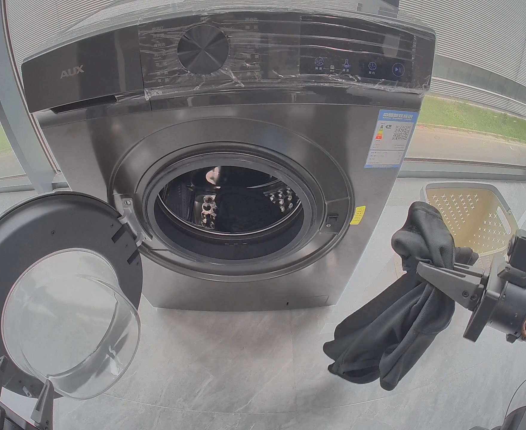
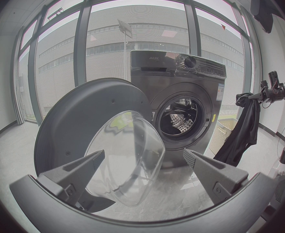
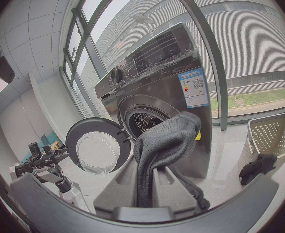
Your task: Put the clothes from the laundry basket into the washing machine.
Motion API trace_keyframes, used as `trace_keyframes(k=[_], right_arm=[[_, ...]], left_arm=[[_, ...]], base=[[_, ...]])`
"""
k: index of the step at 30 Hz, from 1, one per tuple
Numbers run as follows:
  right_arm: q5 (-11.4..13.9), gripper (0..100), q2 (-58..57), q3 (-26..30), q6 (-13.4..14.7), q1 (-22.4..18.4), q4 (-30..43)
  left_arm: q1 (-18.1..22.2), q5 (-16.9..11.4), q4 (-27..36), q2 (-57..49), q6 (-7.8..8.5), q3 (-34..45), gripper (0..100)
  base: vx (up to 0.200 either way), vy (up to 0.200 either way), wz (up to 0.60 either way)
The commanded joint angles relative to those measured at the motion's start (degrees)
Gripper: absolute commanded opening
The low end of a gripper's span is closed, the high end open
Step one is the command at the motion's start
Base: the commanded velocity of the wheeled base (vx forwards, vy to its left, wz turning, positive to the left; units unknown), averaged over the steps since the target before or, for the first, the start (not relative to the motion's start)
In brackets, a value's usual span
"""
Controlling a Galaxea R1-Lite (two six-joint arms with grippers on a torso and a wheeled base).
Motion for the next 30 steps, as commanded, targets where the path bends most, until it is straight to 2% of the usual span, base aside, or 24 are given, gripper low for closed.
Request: trace_keyframes(k=[1, 9, 16, 17, 19, 24, 30], right_arm=[[0.05, 0, 2.07, -1.29, 0.04, 0.12, -0.05], [0.14, 0, 4.1, -2.6, -0.4, 0.2, -0.05], [0.05, 0, 4.71, -4.63, -0.57, 3.81, -0.05], [0.05, 0, 5.68, -5.68, -0.57, 4.51, -0.05], [0.05, 0, 6.64, -6.47, -0.49, 4.6, -0.05], [0.05, 0, 9.02, -7.53, -0.57, 4.95, -0.05], [0.05, 0, 10.25, -8.58, -0.57, 7.32, -0.05]], left_arm=[[0.0, 0.03, -0.02, -0.86, 0.03, 1.01, 100], [0.0, 0.03, -0.02, -0.95, 0.03, 1.01, 100], [0.0, 0.03, -0.02, -0.86, -0.15, 1.01, 100], [0.09, 0.38, -0.02, -0.86, 0.29, 1.01, 100], [0.09, 0.47, -0.11, -0.86, 0.82, 1.01, 100], [0.09, 0.21, -0.11, -0.95, 0.73, 1.01, 100], [0.09, 0.38, -0.02, -0.95, 1.08, 1.01, 100]], base=[[0.0, 0.2, 0.0], [0.0, 0.025, 0.0], [0.0, 0.0, 0.0], [0.0, 0.0, 0.0], [0.0, 0.0, 0.0], [0.0, 0.0, 0.0], [0.0, 0.0, 0.0]])
